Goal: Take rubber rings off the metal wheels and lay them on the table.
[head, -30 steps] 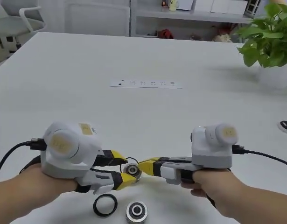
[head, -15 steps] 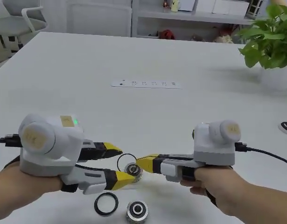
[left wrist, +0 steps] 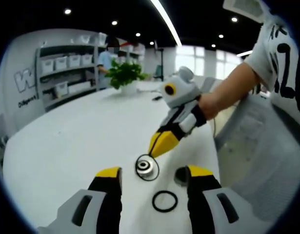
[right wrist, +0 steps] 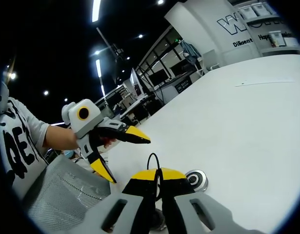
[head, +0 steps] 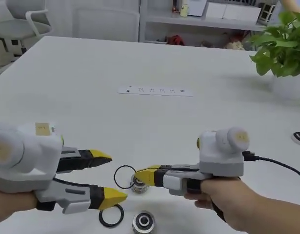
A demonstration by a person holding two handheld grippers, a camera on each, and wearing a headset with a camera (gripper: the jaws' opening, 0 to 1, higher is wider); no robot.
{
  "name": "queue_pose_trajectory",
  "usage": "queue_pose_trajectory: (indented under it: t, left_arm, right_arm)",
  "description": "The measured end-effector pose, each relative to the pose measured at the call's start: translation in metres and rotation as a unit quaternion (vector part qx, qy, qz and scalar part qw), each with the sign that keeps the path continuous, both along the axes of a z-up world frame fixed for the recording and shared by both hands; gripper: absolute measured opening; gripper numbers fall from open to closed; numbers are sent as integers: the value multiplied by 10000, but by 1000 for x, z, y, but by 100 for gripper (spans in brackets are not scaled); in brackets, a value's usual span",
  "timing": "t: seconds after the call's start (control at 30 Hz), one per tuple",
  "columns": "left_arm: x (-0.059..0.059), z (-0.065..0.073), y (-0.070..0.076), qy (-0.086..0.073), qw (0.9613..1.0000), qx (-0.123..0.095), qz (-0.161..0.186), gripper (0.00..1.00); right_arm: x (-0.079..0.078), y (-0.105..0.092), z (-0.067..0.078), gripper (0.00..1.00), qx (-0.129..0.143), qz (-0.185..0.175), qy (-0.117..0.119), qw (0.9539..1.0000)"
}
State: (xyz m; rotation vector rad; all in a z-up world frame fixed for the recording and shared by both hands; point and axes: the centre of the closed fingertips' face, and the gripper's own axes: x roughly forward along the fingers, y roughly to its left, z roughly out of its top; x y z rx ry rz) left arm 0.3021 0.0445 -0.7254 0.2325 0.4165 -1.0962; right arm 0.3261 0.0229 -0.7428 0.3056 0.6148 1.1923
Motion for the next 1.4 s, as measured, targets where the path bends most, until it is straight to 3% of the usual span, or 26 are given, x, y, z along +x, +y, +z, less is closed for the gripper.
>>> queue_pose_trajectory:
  t: [0.3, 0.63, 1.4]
  left_arm:
    - [-11, -4, 15, 48, 9999, 98, 28, 59]
    - [-21, -14, 27, 177, 9996, 189, 96, 61]
    - [-28, -26, 41, 325, 9990, 194, 250, 61]
  right_arm:
    - [-14, 10, -2, 0, -70, 227, 37, 9997]
    - [-29, 18, -15, 0, -289, 534, 73, 9981]
    - [-42, 25, -47, 0, -837, 844, 175, 9928]
